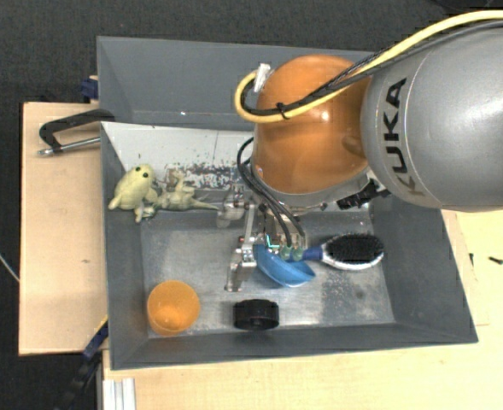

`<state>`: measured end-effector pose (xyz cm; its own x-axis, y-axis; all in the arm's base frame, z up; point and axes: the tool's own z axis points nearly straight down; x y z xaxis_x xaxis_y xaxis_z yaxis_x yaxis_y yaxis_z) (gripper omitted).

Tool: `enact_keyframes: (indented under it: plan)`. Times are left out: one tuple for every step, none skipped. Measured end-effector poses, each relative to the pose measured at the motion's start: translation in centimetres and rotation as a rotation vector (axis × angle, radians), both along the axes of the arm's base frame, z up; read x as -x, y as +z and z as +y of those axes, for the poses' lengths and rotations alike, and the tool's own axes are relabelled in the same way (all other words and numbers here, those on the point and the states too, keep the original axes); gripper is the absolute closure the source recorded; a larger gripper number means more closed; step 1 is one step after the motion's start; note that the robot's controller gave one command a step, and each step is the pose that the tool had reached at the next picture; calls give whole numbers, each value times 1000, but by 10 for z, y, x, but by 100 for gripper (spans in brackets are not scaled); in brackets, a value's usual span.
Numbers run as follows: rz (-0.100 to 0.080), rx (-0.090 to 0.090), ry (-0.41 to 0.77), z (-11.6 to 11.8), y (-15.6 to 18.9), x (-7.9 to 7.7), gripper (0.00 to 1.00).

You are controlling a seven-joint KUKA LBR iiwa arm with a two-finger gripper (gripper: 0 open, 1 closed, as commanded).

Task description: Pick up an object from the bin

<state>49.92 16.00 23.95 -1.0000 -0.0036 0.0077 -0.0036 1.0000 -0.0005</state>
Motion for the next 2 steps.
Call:
enact_keyframes:
  plan:
    - [-3, 1, 196, -74, -70, -17, 0]
    - [-24, -8, 126, -150, -167, -42, 0]
